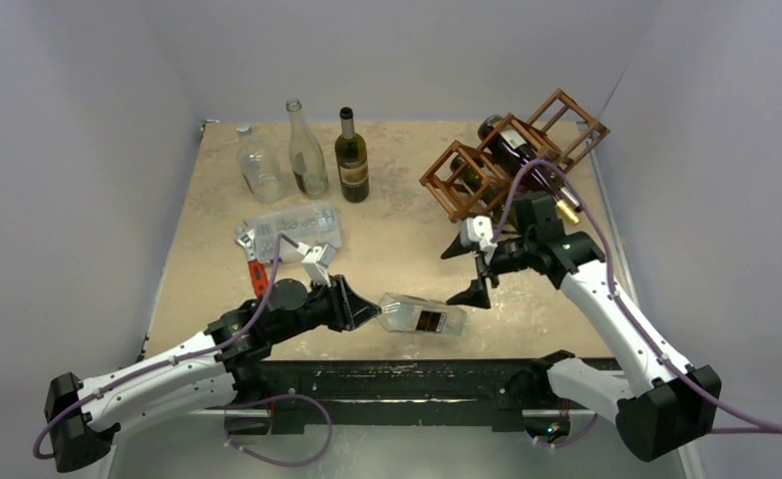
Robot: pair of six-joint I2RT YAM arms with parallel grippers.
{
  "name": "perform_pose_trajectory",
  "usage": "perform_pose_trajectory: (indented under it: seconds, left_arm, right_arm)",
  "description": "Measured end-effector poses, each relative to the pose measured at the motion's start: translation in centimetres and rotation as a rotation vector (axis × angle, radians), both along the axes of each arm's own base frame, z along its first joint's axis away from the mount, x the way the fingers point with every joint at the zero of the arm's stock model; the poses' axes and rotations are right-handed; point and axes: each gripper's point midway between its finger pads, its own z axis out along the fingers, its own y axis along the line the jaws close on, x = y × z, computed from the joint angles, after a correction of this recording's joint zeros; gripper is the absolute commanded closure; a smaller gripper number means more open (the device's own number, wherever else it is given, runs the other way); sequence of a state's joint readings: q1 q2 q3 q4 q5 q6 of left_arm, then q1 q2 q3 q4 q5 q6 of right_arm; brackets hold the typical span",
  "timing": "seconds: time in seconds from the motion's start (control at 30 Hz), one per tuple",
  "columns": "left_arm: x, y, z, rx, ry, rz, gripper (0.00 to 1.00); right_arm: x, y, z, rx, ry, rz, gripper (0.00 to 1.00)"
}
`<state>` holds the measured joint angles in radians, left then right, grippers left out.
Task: Take the wine bottle off the wine rack
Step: Adjust the wine bottle.
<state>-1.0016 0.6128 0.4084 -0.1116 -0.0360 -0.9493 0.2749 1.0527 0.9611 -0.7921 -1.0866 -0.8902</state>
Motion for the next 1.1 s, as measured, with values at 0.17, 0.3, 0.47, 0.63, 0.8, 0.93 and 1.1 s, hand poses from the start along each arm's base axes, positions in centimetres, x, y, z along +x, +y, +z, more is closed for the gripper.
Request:
perform_pose_trajectory:
  seconds: [0.17, 0.3, 0.47, 0.63, 0.8, 0.93, 1.1]
  left_arm:
    - [0.6, -0.8, 1.0, 0.051, 0.018, -0.002, 1.00]
    - [1.2, -1.3, 1.9, 0.098, 0.026, 0.003, 1.00]
    - [2.1, -1.5, 2.9, 0.162, 0.035, 0.030, 1.00]
    - [2.6, -1.8, 3.4, 0.214, -0.007, 0.004, 1.00]
    - [2.6, -2.8, 4.1, 0.275, -0.098, -0.115, 1.00]
    - [1.9, -3.6, 4.5, 0.313, -0.200, -0.257, 1.00]
    - [1.9, -4.5, 6.2, 0.361, -0.338, -0.384, 1.00]
  right_arm:
    - [-2.7, 3.1, -3.1, -0.076, 0.011, 0.121, 0.01]
    - [-2.0, 4.4, -4.6, -0.123, 0.011, 0.117, 0.01]
    - [-1.4, 5.6, -5.2, -0.132, -0.013, 0.110, 0.01]
    - [-1.4, 6.0, -5.6, -0.121, -0.021, 0.115, 0.01]
    - [-1.2, 6.3, -5.4, -0.105, -0.032, 0.117, 0.01]
    - [-1.5, 6.6, -5.0, -0.082, -0.016, 0.131, 0.01]
    - [-2.2, 6.8, -5.0, -0.059, 0.015, 0.154, 0.01]
